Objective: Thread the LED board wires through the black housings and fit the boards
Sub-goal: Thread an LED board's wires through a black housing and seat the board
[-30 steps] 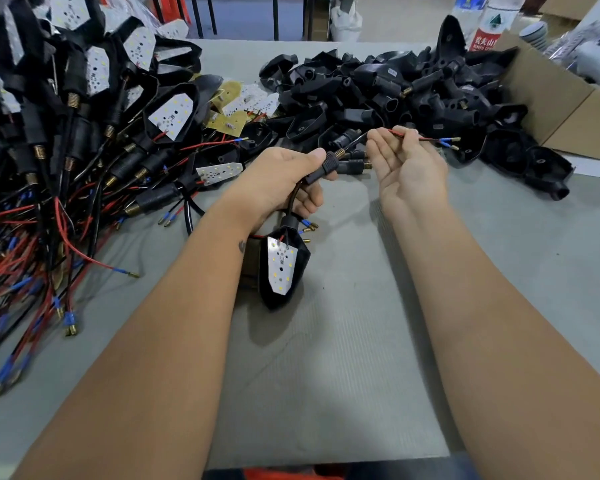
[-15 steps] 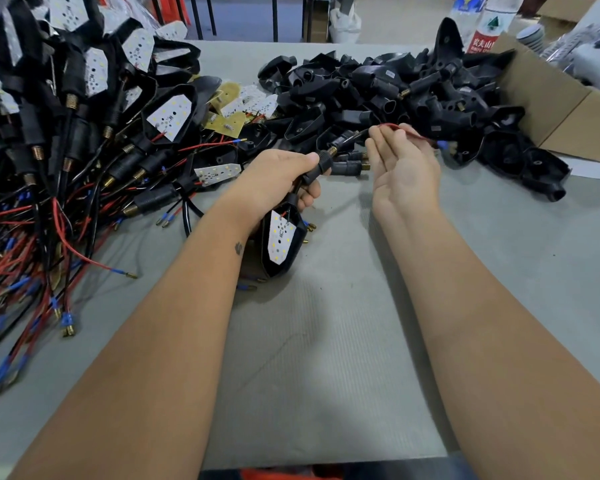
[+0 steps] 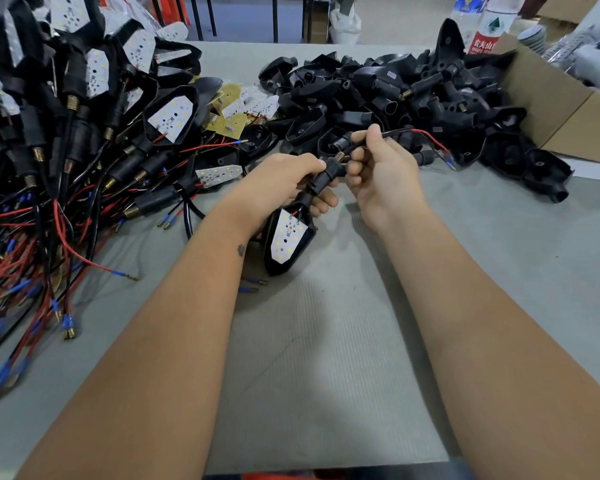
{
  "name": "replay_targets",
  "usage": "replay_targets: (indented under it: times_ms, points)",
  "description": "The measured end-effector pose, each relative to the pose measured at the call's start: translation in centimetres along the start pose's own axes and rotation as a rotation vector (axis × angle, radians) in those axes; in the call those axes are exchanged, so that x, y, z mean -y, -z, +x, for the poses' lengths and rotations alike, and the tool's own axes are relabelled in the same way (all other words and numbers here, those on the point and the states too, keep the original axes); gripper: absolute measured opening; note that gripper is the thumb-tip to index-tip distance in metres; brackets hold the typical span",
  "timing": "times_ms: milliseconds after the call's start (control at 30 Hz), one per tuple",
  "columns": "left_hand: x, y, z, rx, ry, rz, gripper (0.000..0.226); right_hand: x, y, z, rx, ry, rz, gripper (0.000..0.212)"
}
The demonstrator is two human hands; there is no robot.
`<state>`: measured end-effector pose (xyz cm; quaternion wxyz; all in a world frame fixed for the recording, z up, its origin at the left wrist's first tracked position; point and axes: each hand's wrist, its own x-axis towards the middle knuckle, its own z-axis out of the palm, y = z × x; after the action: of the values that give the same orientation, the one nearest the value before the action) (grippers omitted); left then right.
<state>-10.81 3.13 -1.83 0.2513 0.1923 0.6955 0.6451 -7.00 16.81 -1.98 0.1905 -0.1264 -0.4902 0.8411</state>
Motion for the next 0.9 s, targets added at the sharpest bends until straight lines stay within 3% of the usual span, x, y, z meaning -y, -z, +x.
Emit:
replay_targets:
  times_ms: [167, 333, 533, 733, 900]
  points:
    - [0.4, 0.6, 0.6, 0.062, 0.040, -0.028, 0.050, 0.4, 0.3, 0.1, -0.088, 0.042, 0.147, 0.028]
    - [0.5, 1.3, 1.5, 0.046, 0.148, 0.015, 0.062, 0.4, 0.4, 0.1, -0.020, -0.015, 0.098, 0.027]
    - [0.1, 1.0, 0.7, 0.008, 0.091, -0.058, 0.043, 0.4, 0.2, 0.0, 0.099, -0.042, -0.062, 0.030]
    - [0.0, 0.5, -0.1, -0.074, 0.040, -0.077, 0.030, -0.3, -0.3, -0.5, 0.294, 0.023, -0.478, 0.020]
    - [-0.3, 0.2, -0.3, -0.210, 0.001, -0.211, 0.018, -0.1, 0.0, -0.5, 0.268, 0.036, -0.436, 0.020]
